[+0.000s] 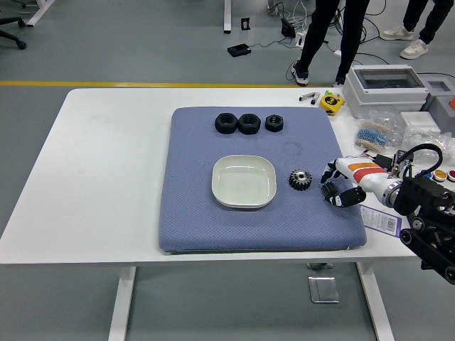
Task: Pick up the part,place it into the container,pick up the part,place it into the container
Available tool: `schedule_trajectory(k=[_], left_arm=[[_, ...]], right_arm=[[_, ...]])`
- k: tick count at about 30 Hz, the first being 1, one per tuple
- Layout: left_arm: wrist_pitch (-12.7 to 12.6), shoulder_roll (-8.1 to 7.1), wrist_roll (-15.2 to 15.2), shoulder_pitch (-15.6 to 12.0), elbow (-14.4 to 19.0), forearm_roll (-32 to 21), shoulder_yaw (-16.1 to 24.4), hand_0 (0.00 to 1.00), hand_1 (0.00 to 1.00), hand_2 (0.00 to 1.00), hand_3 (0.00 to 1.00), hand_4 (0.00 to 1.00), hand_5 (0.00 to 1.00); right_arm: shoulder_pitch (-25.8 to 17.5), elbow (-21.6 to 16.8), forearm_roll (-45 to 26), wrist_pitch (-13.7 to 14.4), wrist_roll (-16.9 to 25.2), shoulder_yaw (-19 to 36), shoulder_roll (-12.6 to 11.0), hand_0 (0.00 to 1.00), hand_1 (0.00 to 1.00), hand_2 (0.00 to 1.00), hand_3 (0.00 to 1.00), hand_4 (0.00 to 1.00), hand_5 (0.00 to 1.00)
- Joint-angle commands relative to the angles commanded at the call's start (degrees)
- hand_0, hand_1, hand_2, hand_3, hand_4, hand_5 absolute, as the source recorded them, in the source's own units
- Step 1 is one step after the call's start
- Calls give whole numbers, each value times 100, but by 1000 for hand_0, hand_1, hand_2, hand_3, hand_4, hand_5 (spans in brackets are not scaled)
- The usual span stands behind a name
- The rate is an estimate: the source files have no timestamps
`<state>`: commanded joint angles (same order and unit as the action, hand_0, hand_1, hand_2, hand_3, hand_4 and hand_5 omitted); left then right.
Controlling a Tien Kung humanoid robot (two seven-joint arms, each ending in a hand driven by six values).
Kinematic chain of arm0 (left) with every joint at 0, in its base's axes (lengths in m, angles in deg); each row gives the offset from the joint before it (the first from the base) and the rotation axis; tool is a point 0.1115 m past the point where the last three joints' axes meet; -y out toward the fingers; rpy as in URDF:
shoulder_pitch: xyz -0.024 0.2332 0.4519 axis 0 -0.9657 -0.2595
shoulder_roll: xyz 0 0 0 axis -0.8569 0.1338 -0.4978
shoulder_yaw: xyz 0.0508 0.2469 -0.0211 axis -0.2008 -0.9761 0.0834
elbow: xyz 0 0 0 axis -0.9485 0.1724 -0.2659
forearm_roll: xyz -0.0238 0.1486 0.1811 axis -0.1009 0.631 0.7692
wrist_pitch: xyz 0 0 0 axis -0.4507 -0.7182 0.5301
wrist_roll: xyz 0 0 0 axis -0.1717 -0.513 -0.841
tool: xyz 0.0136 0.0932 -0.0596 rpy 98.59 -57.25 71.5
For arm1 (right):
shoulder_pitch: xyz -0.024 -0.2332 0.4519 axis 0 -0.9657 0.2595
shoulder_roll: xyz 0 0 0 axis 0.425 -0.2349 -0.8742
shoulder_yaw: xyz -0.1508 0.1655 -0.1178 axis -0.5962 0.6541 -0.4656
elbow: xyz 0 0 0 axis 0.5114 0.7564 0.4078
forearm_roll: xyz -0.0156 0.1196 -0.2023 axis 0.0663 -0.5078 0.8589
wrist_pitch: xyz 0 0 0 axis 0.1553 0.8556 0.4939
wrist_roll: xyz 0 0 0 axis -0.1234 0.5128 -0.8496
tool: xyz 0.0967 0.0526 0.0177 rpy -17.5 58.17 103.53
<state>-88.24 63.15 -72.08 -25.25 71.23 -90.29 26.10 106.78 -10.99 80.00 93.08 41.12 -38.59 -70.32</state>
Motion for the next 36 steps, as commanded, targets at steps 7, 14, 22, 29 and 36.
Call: schedule_trajectory(k=[7, 14, 22, 29, 36], left_arm=[[1, 0, -1, 3, 2, -5, -6, 617, 588, 681, 598, 585, 582], [2, -1, -4, 4, 3, -4, -5, 617, 590, 682, 597, 585, 581], [3, 0, -13, 3, 6, 7, 4, 617, 589, 682, 597, 585, 581], [3, 4, -26, -7, 9, 30, 19, 617, 590, 685, 598, 586, 581], [-3, 6, -55, -17, 11, 109, 69, 617, 590, 685, 597, 586, 581]], right_arm=[[57, 111, 30, -20, -29, -29, 45, 597, 645, 703, 675, 835, 167], [90, 210, 46, 5, -27, -89, 55, 570, 628, 665, 628, 814, 181], [68, 269, 36, -34, -89, -117, 69, 512, 537, 582, 567, 742, 153], [48, 293, 2, 62, -120, -171, 95, 438, 478, 524, 518, 715, 234], [39, 295, 5, 285, -96, -216, 121, 378, 448, 509, 495, 692, 374]])
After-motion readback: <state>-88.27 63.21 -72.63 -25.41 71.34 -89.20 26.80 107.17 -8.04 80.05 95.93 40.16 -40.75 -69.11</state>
